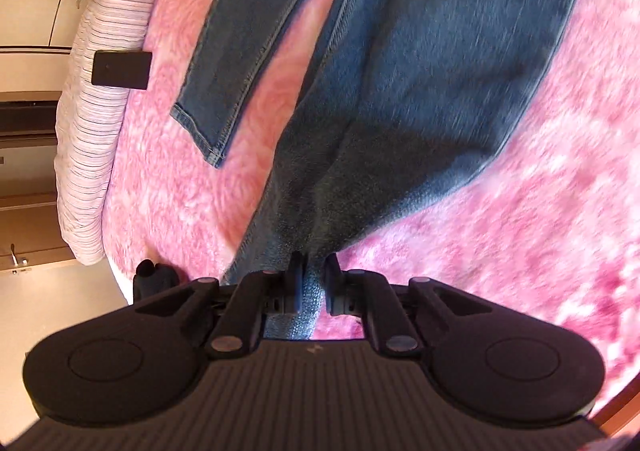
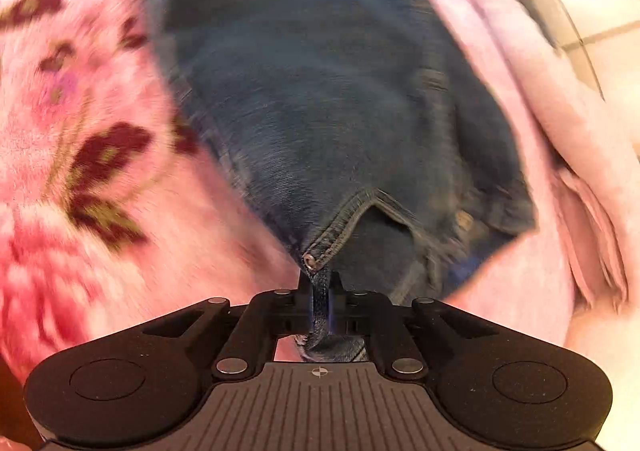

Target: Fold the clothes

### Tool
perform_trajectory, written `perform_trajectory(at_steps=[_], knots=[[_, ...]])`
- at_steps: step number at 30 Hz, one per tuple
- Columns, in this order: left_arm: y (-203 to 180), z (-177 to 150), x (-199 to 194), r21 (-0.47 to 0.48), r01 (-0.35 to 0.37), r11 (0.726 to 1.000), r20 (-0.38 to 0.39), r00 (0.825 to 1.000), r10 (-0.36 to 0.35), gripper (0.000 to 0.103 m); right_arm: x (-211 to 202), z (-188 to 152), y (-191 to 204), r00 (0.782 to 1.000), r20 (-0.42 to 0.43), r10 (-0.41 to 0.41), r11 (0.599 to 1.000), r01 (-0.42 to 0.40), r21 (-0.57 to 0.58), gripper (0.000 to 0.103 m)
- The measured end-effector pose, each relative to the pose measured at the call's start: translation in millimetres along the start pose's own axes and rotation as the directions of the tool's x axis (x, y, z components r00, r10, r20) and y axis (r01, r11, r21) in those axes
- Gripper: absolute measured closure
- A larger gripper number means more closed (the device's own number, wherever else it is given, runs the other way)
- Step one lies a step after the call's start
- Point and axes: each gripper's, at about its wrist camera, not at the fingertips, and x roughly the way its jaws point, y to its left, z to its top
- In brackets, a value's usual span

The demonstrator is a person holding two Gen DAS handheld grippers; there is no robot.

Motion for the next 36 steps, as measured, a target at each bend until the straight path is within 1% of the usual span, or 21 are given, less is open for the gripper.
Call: perform_trajectory(at_steps=[1, 4, 6, 8, 9, 11, 13, 15, 17, 18, 20, 21, 22, 26, 28, 29, 32, 34, 36], knots=[[-1.7, 2.0, -10.3, 0.000, 0.013, 1.000, 0.007, 1.000, -0.013, 0.095, -11.5, -7.8, -9.9, 1.000, -0.001, 0.007, 1.000, -0.007, 0.012, 0.099], [-15.7, 4.9, -38.0, 0.029, 0.082, 0.996, 0.031, 0.996, -0.083, 0.095, -44.3, -33.5, -26.5, 1.000, -0.014, 0.014, 1.000, -0.014, -0.007, 0.099], [-32.0, 6.1, -49.2, 0.054, 0.122, 0.991, 0.036, 0.992, -0.124, 0.095, -52.6, -54.9, -33.4, 0.998, -0.061, 0.012, 1.000, -0.012, -0.006, 0.099], [-49.5, 7.0, -55.8, 0.078, 0.154, 0.985, 0.033, 0.987, -0.157, 0.095, -51.9, -72.0, -38.6, 0.994, -0.105, 0.028, 1.000, -0.027, 0.009, 0.098], [-56.7, 6.8, -55.0, 0.081, 0.170, 0.982, 0.021, 0.985, -0.172, 0.095, -51.0, -75.2, -37.9, 0.994, -0.106, 0.037, 0.999, -0.036, 0.003, 0.098], [-68.6, 5.7, -53.5, 0.091, 0.198, 0.976, -0.001, 0.980, -0.199, 0.095, -46.8, -69.5, -33.5, 0.992, -0.115, 0.048, 0.999, -0.050, -0.016, 0.098], [-73.7, 2.5, -54.7, 0.110, 0.203, 0.973, -0.011, 0.979, -0.203, 0.095, -39.0, -64.4, -27.7, 0.986, -0.160, 0.050, 0.998, -0.056, -0.030, 0.095], [-68.5, -3.1, -58.9, 0.096, 0.220, 0.971, -0.017, 0.975, -0.219, 0.092, -38.0, -60.9, -22.9, 0.980, -0.194, 0.035, 0.998, -0.043, -0.038, 0.094], [-58.7, -10.4, -64.0, 0.071, 0.228, 0.971, -0.024, 0.974, -0.227, 0.088, -43.6, -55.8, -25.3, 0.979, -0.202, 0.022, 0.999, -0.026, -0.019, 0.091], [-52.9, -14.3, -66.9, 0.058, 0.228, 0.972, -0.029, 0.974, -0.226, 0.085, -49.2, -54.1, -25.6, 0.979, -0.203, 0.014, 1.000, -0.015, -0.005, 0.084], [-41.1, -22.3, -74.4, 0.030, 0.216, 0.976, -0.034, 0.976, -0.215, 0.085, -63.7, -53.8, -23.0, 0.981, -0.196, -0.006, 0.999, 0.012, 0.030, 0.028], [-36.1, -25.9, -78.9, 0.014, 0.209, 0.978, -0.032, 0.978, -0.208, 0.085, -70.7, -51.5, -22.8, 0.983, -0.184, -0.018, 0.999, 0.026, 0.040, 0.020], [-31.0, -28.9, -82.1, -0.003, 0.200, 0.980, -0.031, 0.979, -0.200, 0.083, -77.4, -46.3, -24.0, 0.987, -0.159, -0.034, 0.998, 0.042, 0.043, 0.017], [-16.0, -37.9, -87.4, -0.060, 0.162, 0.985, -0.024, 0.986, -0.163, 0.078, -98.9, -14.8, -34.1, 0.996, -0.076, -0.056, 0.993, 0.063, 0.101, 0.017], [-13.3, -40.9, -86.0, -0.067, 0.153, 0.986, -0.011, 0.988, -0.154, 0.072, -101.7, 9.0, -37.5, 0.999, -0.028, -0.034, 0.992, 0.037, 0.119, 0.017], [-11.3, -43.2, -82.8, -0.071, 0.151, 0.986, -0.004, 0.988, -0.152, 0.071, -104.3, 23.2, -32.3, 1.000, -0.007, -0.021, 0.995, 0.021, 0.102, 0.017], [-1.8, -52.0, -64.6, -0.113, 0.170, 0.979, 0.024, 0.985, -0.168, 0.070, -110.6, 68.8, -12.2, 0.999, 0.041, 0.025, 0.999, -0.026, 0.034, 0.017], [6.3, -56.8, -44.6, -0.134, 0.193, 0.972, 0.053, 0.981, -0.187, 0.070, -110.7, 103.5, -3.1, 0.994, 0.075, 0.076, 0.997, -0.078, 0.029, 0.017], [14.1, -59.6, -18.1, -0.132, 0.222, 0.966, 0.093, 0.973, -0.211, 0.070, -106.1, 137.7, 8.8, 0.987, 0.103, 0.126, 0.991, -0.130, 0.033, 0.017]])
